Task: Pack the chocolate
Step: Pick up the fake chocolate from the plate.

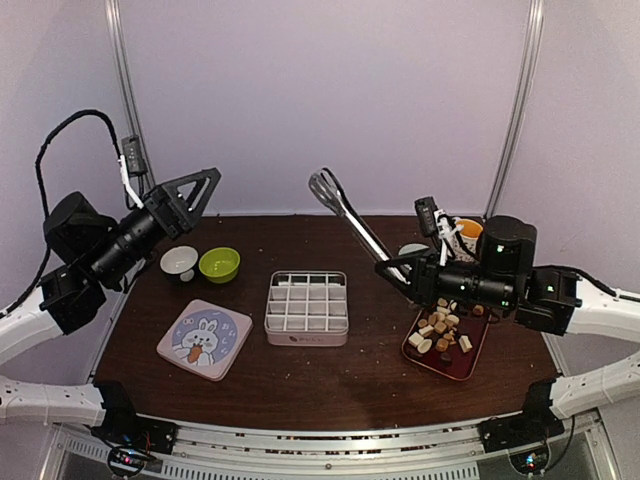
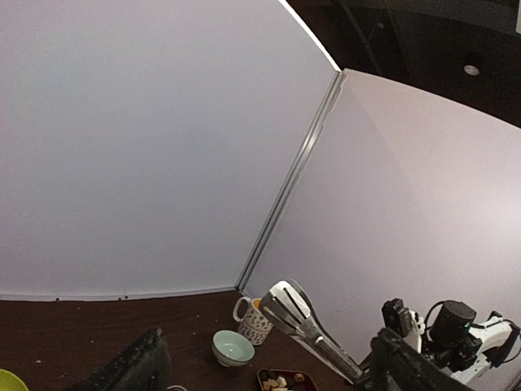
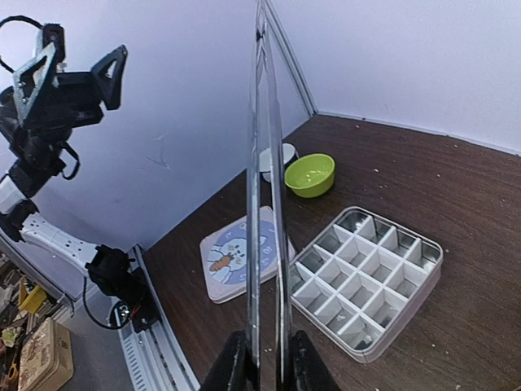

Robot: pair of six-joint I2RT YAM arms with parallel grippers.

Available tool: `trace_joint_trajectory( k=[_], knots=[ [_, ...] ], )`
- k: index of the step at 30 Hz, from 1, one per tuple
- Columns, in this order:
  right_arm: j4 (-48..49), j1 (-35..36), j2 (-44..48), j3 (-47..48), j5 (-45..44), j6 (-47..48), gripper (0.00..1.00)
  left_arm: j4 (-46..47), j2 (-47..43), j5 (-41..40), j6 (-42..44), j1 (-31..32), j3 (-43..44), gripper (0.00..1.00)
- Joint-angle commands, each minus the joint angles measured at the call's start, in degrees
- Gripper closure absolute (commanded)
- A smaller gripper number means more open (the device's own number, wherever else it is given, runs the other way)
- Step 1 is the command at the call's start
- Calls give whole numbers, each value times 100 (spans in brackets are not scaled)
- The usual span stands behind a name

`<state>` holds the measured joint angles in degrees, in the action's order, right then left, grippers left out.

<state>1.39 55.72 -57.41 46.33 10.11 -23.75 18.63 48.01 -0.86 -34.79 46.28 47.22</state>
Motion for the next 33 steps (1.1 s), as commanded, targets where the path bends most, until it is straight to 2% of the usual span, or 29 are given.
trace_joint_trajectory(
  k=[1, 4, 10, 15, 21, 24, 30, 33],
  knots=[
    [-1252, -44, 215, -63, -1016, 108, 86, -1896, -170, -720, 925, -19, 296, 12],
    [-1752, -53, 351, -108, -1425, -15, 86, -2383, -222, -875, 1055, -23, 403, 12],
    [-2777, -53, 494, -235, -1893, -396, 87, -2704, -372, -890, 1063, -20, 380, 12],
    [-4000, -57, 608, -246, -2475, -946, 87, -3186, -453, -998, 1046, -22, 376, 12],
    [-4820, -58, 925, -524, -2917, -1741, 87, -3793, -613, -1247, 1004, -22, 272, 11],
    [-4965, -55, 1001, -748, -3059, -2062, 86, -3864, -752, -1250, 984, -22, 121, 11],
    [-4489, -55, 1160, -1250, -2931, -2365, 86, -4454, -845, -1560, 851, -22, -12, 10],
    [-4416, -56, 1173, -1331, -2897, -2380, 81, -4753, -902, -1636, 802, -23, -52, 10]
  ],
)
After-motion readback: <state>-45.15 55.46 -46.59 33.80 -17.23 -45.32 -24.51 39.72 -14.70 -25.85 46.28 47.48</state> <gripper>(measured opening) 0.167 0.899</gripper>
